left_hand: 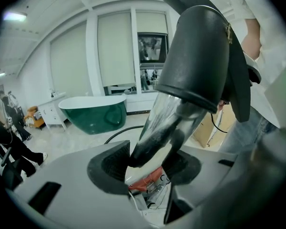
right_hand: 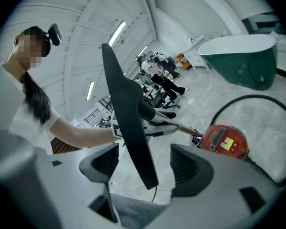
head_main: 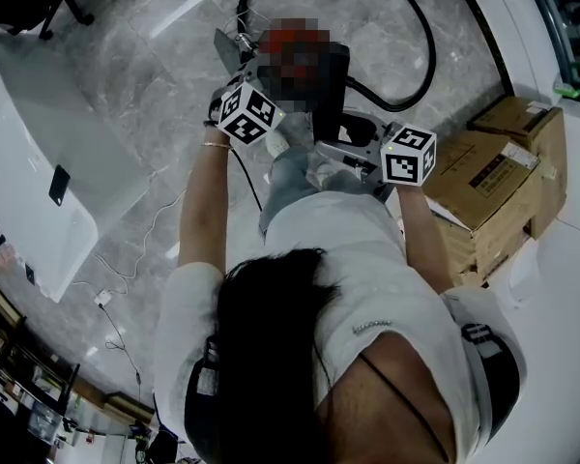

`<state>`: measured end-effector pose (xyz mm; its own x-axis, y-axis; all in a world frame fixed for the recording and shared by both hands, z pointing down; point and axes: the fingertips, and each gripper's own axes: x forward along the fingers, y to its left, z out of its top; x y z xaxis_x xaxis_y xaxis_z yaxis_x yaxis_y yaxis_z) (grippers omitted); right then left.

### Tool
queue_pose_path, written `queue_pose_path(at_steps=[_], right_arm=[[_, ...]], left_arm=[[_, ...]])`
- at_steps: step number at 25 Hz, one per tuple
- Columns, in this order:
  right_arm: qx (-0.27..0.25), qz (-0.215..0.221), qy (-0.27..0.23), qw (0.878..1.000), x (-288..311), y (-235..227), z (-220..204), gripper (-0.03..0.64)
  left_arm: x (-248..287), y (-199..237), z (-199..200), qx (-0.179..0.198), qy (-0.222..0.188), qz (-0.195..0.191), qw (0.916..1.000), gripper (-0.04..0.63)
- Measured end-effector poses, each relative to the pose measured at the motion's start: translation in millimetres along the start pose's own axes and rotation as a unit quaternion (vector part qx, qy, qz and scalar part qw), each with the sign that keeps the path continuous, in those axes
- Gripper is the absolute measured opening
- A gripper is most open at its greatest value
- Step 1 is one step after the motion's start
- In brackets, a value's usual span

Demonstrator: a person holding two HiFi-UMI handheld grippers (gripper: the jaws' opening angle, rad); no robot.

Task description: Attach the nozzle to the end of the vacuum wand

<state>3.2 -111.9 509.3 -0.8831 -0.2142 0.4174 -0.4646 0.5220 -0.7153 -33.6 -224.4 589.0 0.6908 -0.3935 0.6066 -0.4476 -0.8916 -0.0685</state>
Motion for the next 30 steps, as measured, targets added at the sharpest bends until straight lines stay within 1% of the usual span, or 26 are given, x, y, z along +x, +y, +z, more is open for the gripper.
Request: queue_pose_path(at_steps=[11,16,21,25,30], right_arm=[[0.01,-0.005,-0.029,1.0,-8,2,3,0.325],[0.01,-0.003,-0.026,1.0,-9,1,2,0.325],[0.021,-0.009,-0.037,0.999,-17,-3,-1,0.325],[0.022,-0.023,-0.048,0.998,-24,-9,-3,0.326],[0.029,-0.017,-0.053,0.998,-23,-8,-3,0.327]], left_arm=[[0,-6,-4,0.011,0.002,0.004,0.9999,0.183],[3,-7,-3,0.009,-0.001,0.007,0.9999,0.183],[5,-10,-3,0.009,-0.001,0.011,0.9999,0.183],[7,-12,-3,0.01,0.002,0.015,0.9998,0.184],[7,-12,-5,0.014,0.005,0.019,0.9997,0.184]])
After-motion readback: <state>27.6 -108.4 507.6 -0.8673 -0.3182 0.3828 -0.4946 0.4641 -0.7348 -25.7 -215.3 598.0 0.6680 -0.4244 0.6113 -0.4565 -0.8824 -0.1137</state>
